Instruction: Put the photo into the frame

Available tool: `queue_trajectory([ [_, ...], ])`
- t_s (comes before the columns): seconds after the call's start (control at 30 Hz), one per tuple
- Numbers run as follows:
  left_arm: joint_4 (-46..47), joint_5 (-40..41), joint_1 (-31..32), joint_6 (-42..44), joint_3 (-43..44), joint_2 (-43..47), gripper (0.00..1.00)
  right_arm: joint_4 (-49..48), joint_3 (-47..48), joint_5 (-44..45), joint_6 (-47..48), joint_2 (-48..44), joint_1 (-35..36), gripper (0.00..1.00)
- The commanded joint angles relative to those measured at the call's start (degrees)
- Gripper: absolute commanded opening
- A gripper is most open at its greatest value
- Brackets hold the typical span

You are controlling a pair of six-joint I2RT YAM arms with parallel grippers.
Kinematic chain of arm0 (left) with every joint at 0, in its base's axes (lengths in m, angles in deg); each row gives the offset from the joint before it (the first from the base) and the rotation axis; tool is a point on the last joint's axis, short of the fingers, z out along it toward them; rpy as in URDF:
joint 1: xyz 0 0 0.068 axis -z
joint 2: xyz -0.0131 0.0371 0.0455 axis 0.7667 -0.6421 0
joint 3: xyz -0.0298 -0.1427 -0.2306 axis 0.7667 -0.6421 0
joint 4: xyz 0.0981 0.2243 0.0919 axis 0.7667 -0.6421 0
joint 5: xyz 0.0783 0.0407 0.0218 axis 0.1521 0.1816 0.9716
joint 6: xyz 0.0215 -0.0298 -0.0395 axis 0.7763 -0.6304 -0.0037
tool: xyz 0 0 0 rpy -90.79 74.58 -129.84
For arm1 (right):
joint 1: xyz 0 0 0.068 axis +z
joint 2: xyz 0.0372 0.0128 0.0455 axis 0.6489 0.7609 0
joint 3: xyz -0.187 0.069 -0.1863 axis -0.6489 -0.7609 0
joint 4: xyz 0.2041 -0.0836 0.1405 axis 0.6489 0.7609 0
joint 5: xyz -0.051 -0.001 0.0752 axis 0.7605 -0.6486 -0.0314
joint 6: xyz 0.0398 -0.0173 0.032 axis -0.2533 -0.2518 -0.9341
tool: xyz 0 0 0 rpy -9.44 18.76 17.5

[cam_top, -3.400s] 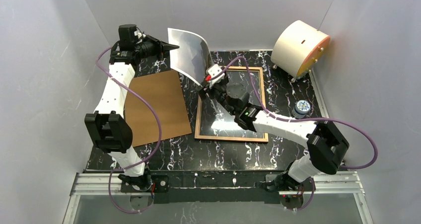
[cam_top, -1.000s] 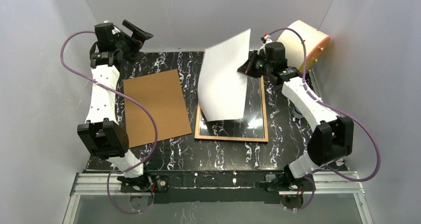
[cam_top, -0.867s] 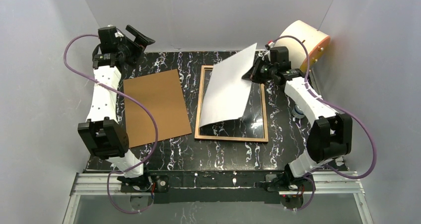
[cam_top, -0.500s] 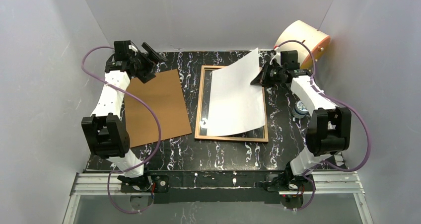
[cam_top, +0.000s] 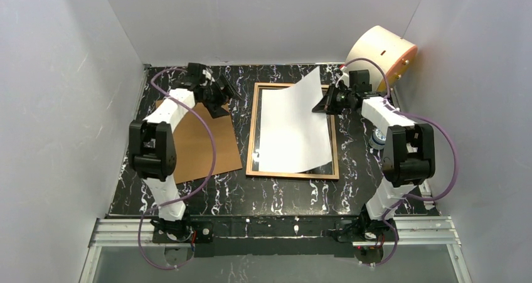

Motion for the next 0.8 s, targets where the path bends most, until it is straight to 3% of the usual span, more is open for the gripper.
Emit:
queue_trajectory([
  [0.0,-0.84,-2.47,2.26,1.72,-1.54,-3.64,0.83,-6.61,-2.26,-4.81,-0.49,0.11,0.14,0.01],
  [0.23,-0.77,-0.93,3.93,2.98,-1.24,-8.66,0.79,-9.46,-3.88,-4.05,-2.11,1.42,0.12,0.01],
  [0.5,-0.41,-1.28,5.28,4.69,1.61,-13.86,0.71,-11.98,-5.74,3.88,-2.03,-3.08,-0.09,0.01],
  [0.77,0.27,-1.87,5.54,5.29,2.6,-16.13,0.62,-12.66,-8.0,1.45,-1.92,-2.76,-0.12,0.01],
])
